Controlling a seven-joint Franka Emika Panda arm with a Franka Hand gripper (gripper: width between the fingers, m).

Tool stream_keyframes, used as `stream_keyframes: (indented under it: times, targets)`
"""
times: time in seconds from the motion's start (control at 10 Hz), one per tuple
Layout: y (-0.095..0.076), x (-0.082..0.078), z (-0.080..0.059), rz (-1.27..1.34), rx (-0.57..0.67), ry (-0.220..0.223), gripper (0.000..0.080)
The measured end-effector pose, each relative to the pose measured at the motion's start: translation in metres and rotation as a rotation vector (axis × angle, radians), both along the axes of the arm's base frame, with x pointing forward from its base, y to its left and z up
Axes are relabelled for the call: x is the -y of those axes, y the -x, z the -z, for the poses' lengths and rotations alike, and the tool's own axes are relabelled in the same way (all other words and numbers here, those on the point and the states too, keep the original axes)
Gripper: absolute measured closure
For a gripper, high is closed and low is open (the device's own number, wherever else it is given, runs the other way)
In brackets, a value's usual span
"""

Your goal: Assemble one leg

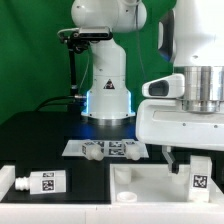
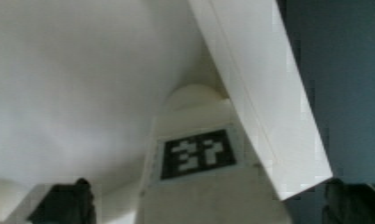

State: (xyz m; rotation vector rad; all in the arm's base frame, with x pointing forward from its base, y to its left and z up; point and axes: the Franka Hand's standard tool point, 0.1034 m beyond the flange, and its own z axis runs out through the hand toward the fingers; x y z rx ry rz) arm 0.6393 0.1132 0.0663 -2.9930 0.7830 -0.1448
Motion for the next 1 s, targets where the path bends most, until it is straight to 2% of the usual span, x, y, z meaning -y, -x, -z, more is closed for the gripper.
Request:
stream_keyframes:
  times: [0.1,0.2,0.3,0.4,0.5,0.8,1.0]
  targets:
    - [0.0000,0.0001,0.0001,0.013,0.000,-0.001,0.0150]
    - [0.0000,0.0004,0.0002,0.025,-0.001,-0.002,0.0244]
    - [0.0001,0.0003,0.0003,0.092,-0.002,-0.010,0.0244]
    - [0.0001,0.0001,0.0004,0.155,-0.004,-0.016,0.0444]
    - [0.0001,0.0003,0.0003,0.233,-0.005,-0.024,0.0515]
    - [-0.0002,0.0012,0.0003,0.535,-0.009,-0.052,0.0515]
    - [-0.0001,0.0014,0.0003,0.885,-0.019,-0.095,0.0515]
